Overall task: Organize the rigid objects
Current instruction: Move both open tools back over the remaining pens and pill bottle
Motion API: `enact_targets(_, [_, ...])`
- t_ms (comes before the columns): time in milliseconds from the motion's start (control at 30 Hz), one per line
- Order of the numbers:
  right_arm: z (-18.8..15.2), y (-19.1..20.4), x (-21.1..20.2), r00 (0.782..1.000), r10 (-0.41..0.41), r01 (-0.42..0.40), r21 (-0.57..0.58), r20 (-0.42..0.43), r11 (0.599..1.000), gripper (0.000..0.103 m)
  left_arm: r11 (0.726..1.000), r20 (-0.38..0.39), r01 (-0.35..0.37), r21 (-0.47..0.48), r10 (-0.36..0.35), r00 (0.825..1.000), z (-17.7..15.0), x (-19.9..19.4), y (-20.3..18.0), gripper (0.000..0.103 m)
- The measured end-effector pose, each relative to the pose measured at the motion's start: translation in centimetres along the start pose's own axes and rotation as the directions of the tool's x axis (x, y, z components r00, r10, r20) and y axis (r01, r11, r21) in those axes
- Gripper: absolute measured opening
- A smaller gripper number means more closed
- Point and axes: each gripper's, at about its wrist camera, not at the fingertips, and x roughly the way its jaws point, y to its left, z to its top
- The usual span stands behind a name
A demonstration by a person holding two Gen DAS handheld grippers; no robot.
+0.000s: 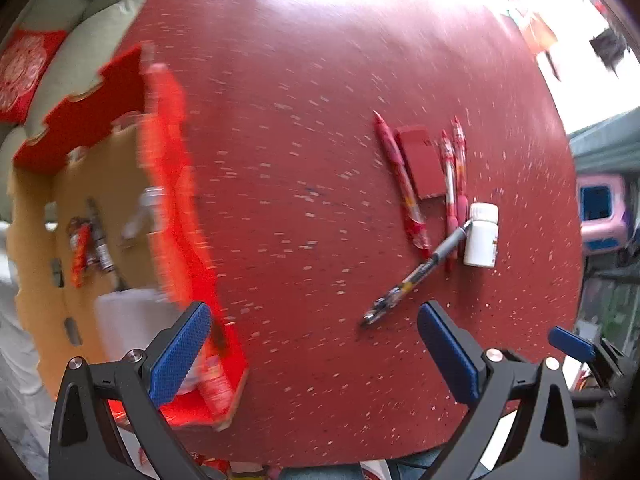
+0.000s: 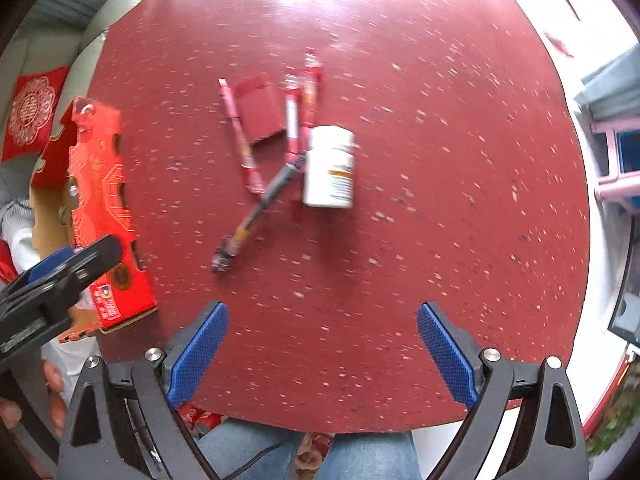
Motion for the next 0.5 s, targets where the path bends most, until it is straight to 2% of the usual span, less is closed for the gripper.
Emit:
enact_targets(100, [-0.6, -1.7, 0.5, 1.000, 0.004, -0.003, 0.023, -0.020, 1.000, 0.096, 0.992, -0.003, -0.069, 0.103, 0.070, 0.998, 0.3, 2.4, -2.8, 0.103])
enact_targets(200, [-1.1, -3.2, 1.0, 0.999, 0.008, -0.006, 0.040, -0.038, 0.999, 0.096, 0.962, 0.021, -0.124, 0.244, 0.123, 0.992, 0.4, 4.6, -5.8, 0.103])
enact_targets(267, [-1.4, -3.9, 1.4, 0.999, 0.006, -0.003, 0.048, -0.048, 0.999, 0.096, 0.942, 0.025, -0.146, 0.303, 0.145, 0.989, 0.3, 5.9, -7.2, 0.103])
enact_targets(500, [-0.2, -4.9, 1.7, 1.000, -0.006, 0.007, 0.052, -0.029, 0.999, 0.096, 0.933, 0.007, -0.080, 0.352, 0.083, 0.997, 0.2, 7.9, -9.7, 0.103])
